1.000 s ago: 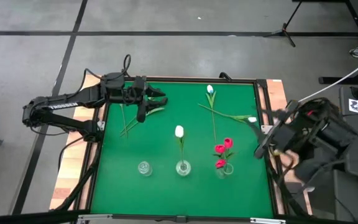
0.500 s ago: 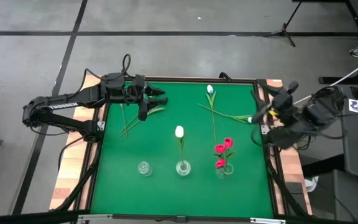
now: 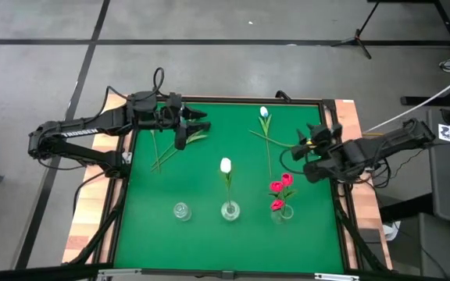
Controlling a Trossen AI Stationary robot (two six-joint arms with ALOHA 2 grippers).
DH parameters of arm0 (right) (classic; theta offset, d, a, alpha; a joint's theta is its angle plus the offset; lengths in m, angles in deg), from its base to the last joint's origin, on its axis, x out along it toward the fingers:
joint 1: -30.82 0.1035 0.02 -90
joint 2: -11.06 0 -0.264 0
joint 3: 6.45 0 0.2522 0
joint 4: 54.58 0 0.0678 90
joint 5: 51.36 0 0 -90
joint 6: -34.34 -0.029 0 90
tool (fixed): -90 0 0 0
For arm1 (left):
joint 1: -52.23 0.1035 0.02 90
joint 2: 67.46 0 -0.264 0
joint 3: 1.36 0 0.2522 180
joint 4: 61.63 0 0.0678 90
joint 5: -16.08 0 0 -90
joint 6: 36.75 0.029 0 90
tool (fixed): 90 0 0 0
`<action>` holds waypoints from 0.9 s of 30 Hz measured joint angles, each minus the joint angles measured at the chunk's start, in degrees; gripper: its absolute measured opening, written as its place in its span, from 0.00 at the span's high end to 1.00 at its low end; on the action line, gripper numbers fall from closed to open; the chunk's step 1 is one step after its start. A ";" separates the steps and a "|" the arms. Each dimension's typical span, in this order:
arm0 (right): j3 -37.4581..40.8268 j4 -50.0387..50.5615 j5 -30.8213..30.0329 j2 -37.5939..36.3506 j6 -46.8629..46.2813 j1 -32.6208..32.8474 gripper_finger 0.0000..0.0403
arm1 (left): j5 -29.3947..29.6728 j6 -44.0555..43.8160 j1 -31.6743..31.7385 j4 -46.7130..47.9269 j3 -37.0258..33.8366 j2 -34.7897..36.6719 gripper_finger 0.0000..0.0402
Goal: Sort flowers into vase by color
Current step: Put the top white tulip into the middle transparent vase
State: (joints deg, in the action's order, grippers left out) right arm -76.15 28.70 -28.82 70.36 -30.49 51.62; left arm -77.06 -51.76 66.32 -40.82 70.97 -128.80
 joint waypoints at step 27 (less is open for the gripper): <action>21.00 -31.63 57.80 -11.02 43.08 -43.26 0.54 | -0.02 1.14 0.00 7.17 0.00 0.00 0.50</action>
State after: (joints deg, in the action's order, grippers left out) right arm -55.16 -2.93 28.98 59.34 12.59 8.36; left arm -77.08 -50.61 66.32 -33.65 70.97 -128.80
